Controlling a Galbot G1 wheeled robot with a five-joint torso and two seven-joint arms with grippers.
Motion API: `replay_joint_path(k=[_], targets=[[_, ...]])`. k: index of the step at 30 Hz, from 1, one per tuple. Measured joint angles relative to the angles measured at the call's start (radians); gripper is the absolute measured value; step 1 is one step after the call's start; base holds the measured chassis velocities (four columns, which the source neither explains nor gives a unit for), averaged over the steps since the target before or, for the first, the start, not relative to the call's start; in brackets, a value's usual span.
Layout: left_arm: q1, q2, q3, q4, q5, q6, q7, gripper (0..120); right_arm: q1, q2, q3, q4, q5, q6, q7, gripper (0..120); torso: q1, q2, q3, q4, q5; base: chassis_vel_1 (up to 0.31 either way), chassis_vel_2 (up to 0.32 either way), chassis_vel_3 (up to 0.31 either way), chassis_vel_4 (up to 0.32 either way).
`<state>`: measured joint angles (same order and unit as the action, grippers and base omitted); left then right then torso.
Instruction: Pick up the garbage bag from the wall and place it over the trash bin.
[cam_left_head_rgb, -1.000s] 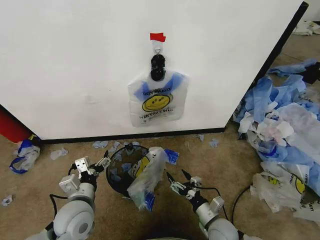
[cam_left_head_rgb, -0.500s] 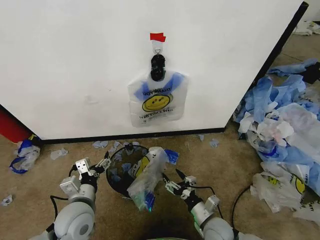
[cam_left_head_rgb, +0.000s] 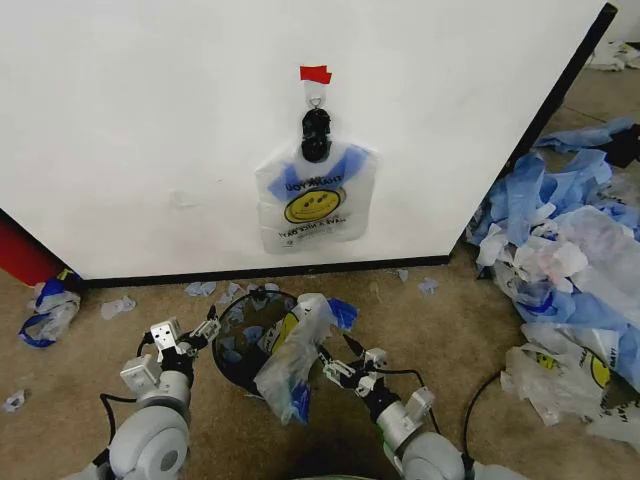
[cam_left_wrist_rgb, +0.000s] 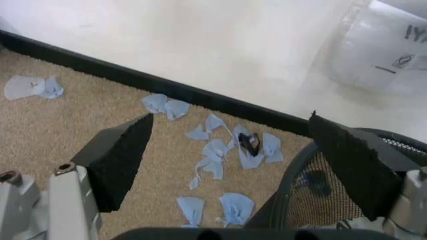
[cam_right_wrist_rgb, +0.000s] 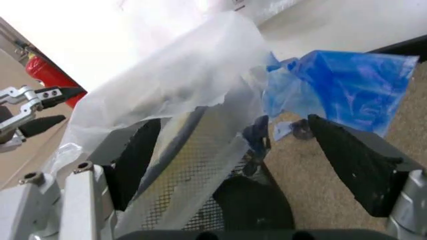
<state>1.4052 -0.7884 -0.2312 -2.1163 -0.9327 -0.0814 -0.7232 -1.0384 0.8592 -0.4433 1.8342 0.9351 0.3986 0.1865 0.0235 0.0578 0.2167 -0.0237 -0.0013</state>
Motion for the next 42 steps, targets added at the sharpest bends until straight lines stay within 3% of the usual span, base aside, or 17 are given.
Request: replay_joint_path(k=[13, 24, 42], targets=[[0.003, 0.004, -0.007, -0.005, 0.000, -0.004, 0.000, 91, 0.057, 0.032, -0.066, -0.005, 0.003, -0.028, 0.063, 81, 0.000, 0.000, 0.000, 0.0002, 0.0000, 0.000, 0.000, 0.000, 0.000], [-0.009, 0.000, 0.008, 0.006, 0.001, -0.006, 0.004, 90, 0.042, 0.019, -0.059, 0.035, -0.005, -0.053, 0.115, 70, 0.000, 0.000, 0.000, 0.0000, 0.0000, 0.000, 0.000, 0.000, 0.000], [-0.017, -0.003, 0.020, 0.017, 0.006, -0.009, 0.009, 90, 0.054, 0.029, -0.103, 0.146, -0.033, -0.171, 0.321, 57, 0.000, 0.000, 0.000, 0.0001, -0.0001, 0.000, 0.000, 0.000, 0.000]])
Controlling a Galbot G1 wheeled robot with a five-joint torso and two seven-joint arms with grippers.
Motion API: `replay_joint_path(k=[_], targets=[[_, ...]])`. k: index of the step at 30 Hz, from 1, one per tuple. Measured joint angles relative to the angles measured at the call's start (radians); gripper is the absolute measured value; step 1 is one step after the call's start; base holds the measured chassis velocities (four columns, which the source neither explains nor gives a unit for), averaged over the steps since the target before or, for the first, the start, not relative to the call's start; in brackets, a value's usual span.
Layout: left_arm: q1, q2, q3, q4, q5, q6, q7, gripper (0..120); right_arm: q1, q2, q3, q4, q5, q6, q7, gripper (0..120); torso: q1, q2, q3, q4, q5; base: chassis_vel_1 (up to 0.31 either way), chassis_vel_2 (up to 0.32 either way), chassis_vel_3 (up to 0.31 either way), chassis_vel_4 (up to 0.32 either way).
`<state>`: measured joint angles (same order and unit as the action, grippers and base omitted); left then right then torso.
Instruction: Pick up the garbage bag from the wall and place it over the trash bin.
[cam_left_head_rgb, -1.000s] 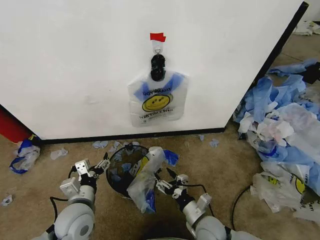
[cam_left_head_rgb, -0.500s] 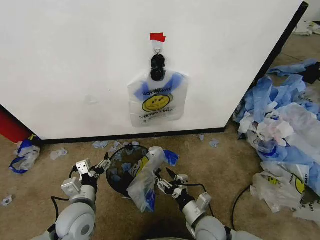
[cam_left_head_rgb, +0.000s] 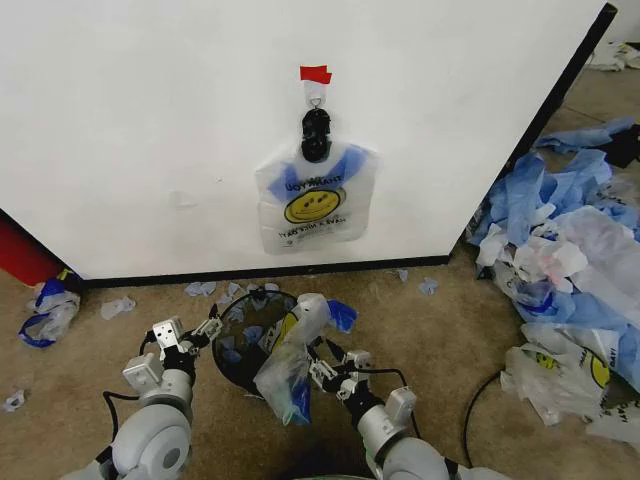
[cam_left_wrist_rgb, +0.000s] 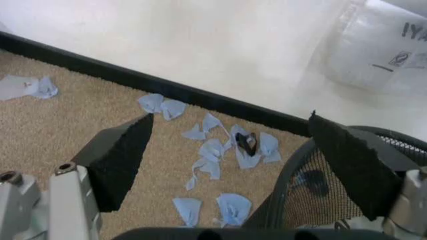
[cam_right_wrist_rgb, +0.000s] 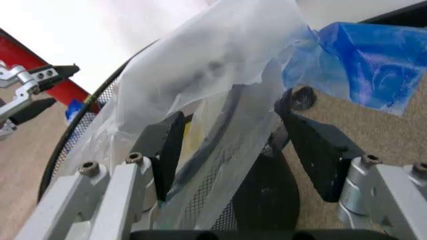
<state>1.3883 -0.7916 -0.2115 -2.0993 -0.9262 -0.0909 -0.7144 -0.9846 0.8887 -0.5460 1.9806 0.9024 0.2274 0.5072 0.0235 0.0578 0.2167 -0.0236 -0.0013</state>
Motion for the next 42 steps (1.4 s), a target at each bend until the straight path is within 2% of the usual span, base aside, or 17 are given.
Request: replay_joint_path(k=[19, 40, 42], targets=[[0.000, -0.011, 0.012, 0.014, 0.016, -0.006, 0.006, 88, 0.059, 0.050, -0.052, 0.043, 0.010, -0.119, 0.210, 56, 0.000, 0.000, 0.000, 0.0000, 0.0001, 0.000, 0.000, 0.000, 0.000], [0.001, -0.017, 0.013, 0.019, 0.022, -0.010, 0.009, 81, 0.129, 0.080, -0.107, 0.051, 0.049, -0.175, 0.298, 51, 0.000, 0.000, 0.000, 0.0000, 0.0001, 0.000, 0.000, 0.000, 0.000], [0.001, -0.019, 0.013, 0.022, 0.024, -0.013, 0.011, 81, 0.140, 0.088, -0.116, 0.048, 0.052, -0.188, 0.323, 47, 0.000, 0.000, 0.000, 0.0000, 0.0000, 0.000, 0.000, 0.000, 0.000]])
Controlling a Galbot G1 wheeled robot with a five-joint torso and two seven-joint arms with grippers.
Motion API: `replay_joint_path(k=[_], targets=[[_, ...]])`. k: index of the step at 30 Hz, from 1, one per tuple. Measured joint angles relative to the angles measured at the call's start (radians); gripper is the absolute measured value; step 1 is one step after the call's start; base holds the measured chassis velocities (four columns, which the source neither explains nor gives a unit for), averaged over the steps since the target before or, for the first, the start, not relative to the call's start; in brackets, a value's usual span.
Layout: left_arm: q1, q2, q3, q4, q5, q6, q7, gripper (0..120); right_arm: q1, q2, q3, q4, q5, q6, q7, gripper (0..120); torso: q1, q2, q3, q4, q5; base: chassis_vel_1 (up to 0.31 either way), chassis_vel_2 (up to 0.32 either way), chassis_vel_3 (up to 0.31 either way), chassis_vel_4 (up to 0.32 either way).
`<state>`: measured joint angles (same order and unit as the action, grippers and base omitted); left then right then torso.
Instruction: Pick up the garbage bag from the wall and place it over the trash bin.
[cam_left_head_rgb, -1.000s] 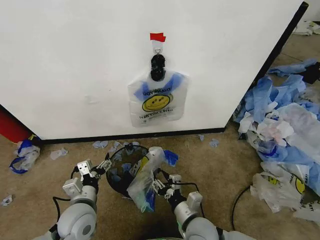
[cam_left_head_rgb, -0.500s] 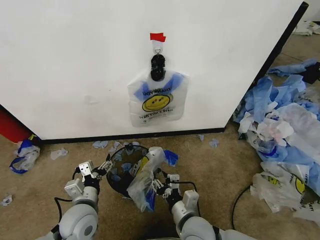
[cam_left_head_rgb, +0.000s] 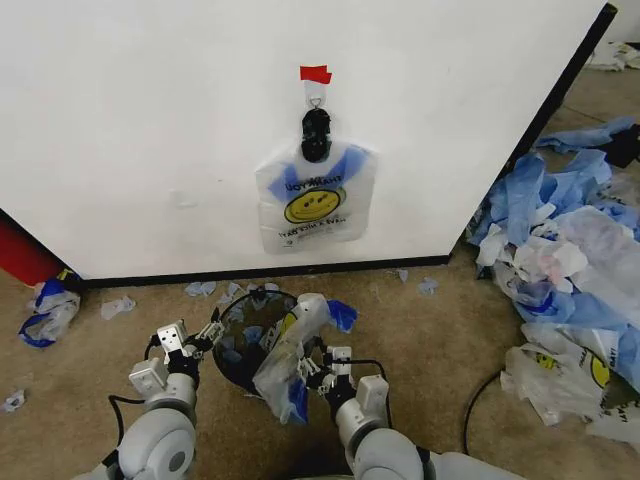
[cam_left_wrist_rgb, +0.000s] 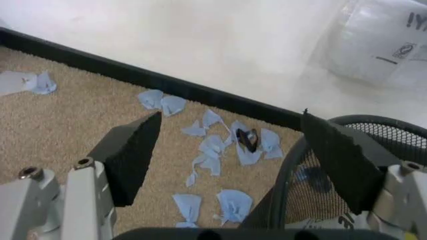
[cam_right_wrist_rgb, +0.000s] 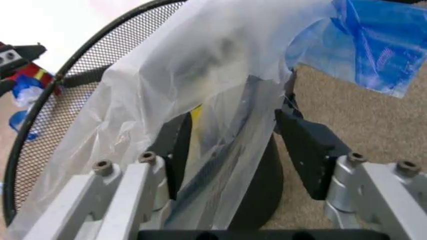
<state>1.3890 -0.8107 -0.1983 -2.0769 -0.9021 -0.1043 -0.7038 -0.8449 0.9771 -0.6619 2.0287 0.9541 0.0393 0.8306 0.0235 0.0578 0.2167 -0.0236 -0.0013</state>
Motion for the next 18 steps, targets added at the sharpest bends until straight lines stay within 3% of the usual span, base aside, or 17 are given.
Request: replay_joint_path(k=[18], targets=[[-0.005, -0.003, 0.003, 0.010, 0.004, -0.007, 0.004, 79, 0.057, 0.032, -0.045, -0.028, 0.007, -0.054, 0.075, 41, 0.000, 0.000, 0.000, 0.0000, 0.0000, 0.000, 0.000, 0.000, 0.000]])
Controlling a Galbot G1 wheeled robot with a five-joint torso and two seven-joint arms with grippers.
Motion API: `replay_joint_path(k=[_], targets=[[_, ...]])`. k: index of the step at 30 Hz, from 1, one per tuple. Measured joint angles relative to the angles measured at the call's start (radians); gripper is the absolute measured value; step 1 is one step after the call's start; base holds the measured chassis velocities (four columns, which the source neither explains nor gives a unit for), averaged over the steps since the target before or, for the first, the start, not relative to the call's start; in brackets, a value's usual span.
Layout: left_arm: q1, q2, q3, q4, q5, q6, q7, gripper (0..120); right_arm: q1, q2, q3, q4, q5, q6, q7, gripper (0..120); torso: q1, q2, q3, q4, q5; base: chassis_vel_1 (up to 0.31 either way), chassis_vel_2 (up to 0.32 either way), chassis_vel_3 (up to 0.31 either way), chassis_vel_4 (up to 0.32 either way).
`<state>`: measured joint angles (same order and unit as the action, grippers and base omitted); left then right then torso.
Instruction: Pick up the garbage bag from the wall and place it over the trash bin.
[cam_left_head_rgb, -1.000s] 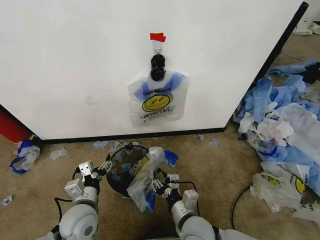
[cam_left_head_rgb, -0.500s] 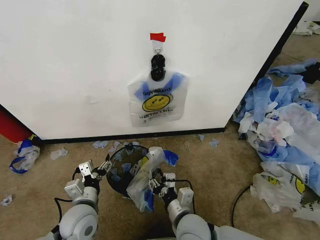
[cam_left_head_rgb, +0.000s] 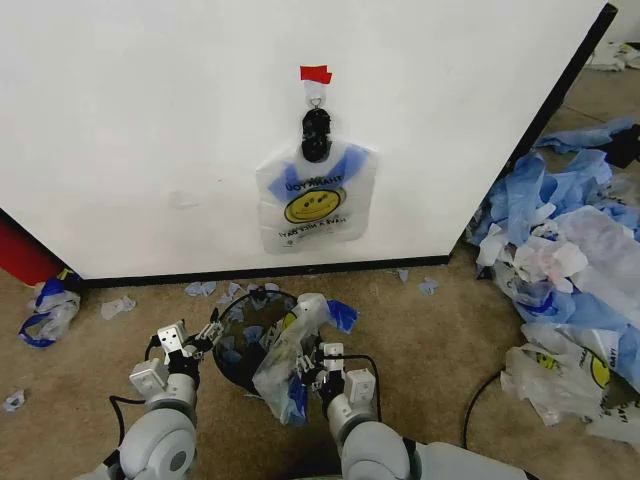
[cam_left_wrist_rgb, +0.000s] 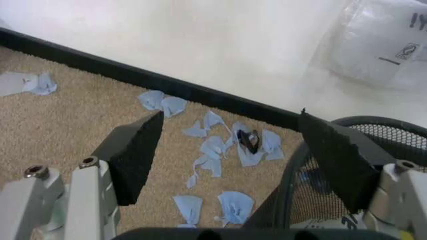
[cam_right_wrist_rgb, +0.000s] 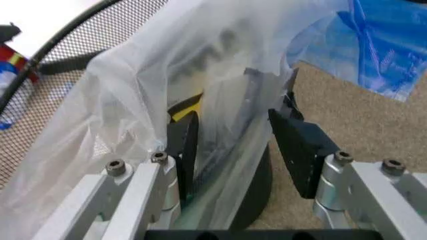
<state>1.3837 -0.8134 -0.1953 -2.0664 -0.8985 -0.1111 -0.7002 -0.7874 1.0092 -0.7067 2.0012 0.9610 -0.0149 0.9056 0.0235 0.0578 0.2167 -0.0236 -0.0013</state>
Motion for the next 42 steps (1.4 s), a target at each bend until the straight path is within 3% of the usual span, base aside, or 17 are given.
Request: replay_joint_path(k=[3, 5, 13, 19, 30, 42], targets=[[-0.002, 0.000, 0.002, 0.002, 0.000, -0.001, 0.000, 79, 0.001, 0.005, -0.005, -0.003, 0.000, -0.008, 0.012, 41, 0.000, 0.000, 0.000, 0.0000, 0.0001, 0.000, 0.000, 0.000, 0.000], [-0.002, -0.001, 0.003, 0.002, 0.001, -0.001, 0.001, 79, 0.002, 0.008, -0.007, -0.007, -0.001, -0.009, 0.015, 32, 0.000, 0.000, 0.000, 0.0000, 0.0001, 0.000, 0.000, 0.000, 0.000], [-0.001, -0.005, 0.005, 0.006, 0.006, -0.003, 0.003, 79, 0.013, 0.015, -0.012, -0.013, 0.000, -0.012, 0.018, 22, 0.000, 0.000, 0.000, 0.0000, 0.0000, 0.000, 0.000, 0.000, 0.000], [0.002, -0.010, 0.009, 0.010, 0.014, -0.007, 0.006, 79, 0.017, 0.015, -0.014, -0.015, 0.001, -0.016, 0.018, 0, 0.000, 0.000, 0.000, 0.0000, 0.0002, 0.000, 0.000, 0.000, 0.000], [0.001, -0.011, 0.010, 0.013, 0.018, -0.008, 0.010, 78, 0.014, 0.011, -0.015, -0.021, -0.011, -0.018, 0.018, 0, 0.000, 0.000, 0.000, 0.0001, 0.0002, 0.000, 0.000, 0.000, 0.000], [-0.042, 0.012, 0.010, 0.008, 0.037, -0.001, 0.039, 79, -0.011, -0.042, 0.067, -0.005, -0.040, -0.015, 0.008, 0, 0.000, 0.000, 0.000, -0.0001, 0.0000, 0.000, 0.000, 0.000, 0.000]])
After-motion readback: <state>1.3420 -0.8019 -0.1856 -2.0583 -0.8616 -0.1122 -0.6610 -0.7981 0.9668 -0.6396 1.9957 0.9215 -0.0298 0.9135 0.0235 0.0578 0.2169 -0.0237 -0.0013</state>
